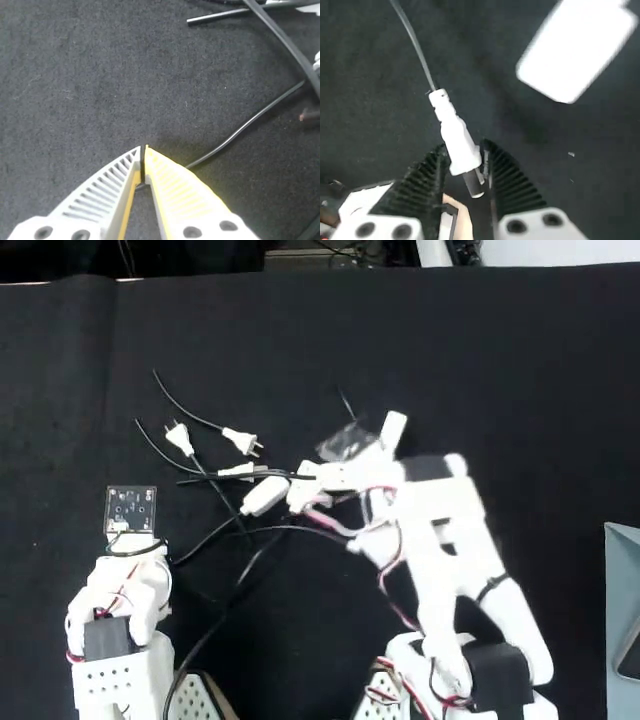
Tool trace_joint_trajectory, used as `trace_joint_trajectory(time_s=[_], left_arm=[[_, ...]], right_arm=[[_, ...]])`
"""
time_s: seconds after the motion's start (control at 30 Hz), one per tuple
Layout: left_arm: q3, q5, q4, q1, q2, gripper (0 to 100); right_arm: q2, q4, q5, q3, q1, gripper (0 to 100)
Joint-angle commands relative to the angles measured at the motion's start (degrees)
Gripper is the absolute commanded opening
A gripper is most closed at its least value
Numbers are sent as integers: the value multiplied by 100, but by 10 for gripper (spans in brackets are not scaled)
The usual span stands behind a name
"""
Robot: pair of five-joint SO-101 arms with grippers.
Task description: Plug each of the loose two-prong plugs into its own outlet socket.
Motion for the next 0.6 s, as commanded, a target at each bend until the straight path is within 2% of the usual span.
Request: trace_joint_trajectory(time_s=[0.0, 0.17, 0.37, 0.57], left_arm=[[110, -35, -88, -22, -26, 30], [110, -35, -88, -22, -26, 30], [110, -35, -88, -22, -26, 30], [110, -35, -88, -40, -26, 30]], right_arm=[[-180, -316, 97, 259, -352, 18], [4, -246, 105, 259, -484, 135], [743, -237, 105, -48, -853, 116], [1464, -237, 105, -462, -853, 114]])
